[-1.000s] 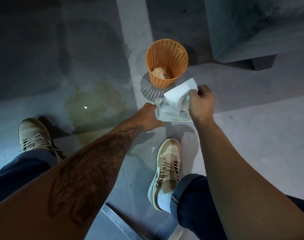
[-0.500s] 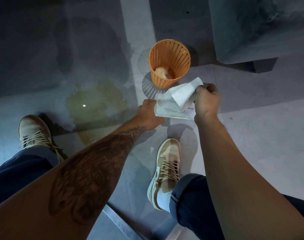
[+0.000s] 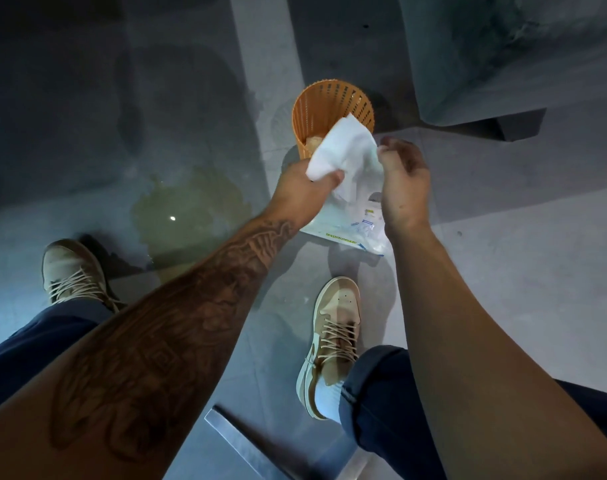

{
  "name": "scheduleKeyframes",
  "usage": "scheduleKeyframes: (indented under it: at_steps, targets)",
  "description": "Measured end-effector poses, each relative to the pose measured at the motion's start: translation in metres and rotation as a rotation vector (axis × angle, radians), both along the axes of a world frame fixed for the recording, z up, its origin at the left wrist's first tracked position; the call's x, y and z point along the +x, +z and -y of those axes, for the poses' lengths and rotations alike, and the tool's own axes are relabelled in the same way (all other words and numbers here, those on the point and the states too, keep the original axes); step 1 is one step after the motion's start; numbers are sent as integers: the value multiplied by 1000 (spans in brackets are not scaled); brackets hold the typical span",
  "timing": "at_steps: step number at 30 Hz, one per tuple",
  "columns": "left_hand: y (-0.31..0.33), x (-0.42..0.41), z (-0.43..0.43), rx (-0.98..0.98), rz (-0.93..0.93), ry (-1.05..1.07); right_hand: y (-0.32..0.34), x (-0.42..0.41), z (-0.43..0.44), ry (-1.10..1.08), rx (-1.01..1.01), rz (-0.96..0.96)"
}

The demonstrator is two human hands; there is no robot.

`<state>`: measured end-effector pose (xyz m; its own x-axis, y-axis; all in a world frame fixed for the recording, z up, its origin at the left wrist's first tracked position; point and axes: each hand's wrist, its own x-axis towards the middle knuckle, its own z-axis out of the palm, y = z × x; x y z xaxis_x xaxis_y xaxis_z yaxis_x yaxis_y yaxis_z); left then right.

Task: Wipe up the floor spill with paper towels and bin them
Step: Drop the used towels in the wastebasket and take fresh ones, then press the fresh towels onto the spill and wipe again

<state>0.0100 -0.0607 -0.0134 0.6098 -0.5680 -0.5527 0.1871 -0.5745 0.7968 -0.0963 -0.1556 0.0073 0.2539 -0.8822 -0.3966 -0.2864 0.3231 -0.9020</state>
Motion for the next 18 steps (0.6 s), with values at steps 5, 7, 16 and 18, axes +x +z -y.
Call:
scheduleKeyframes:
  at_steps: [5, 7, 16, 18]
  targets:
    - [25, 9, -8, -97, -142, 337, 0, 3, -17, 94, -391, -245]
    - [35, 19, -17, -119, -97, 428, 7, 14, -26, 119, -695, -276]
    - [47, 76, -94, -197, -260, 267, 9, 77, -91, 677, -507, -133]
    - [40, 81, -113, -226, -316, 198, 5, 84, -100, 686, -400, -88]
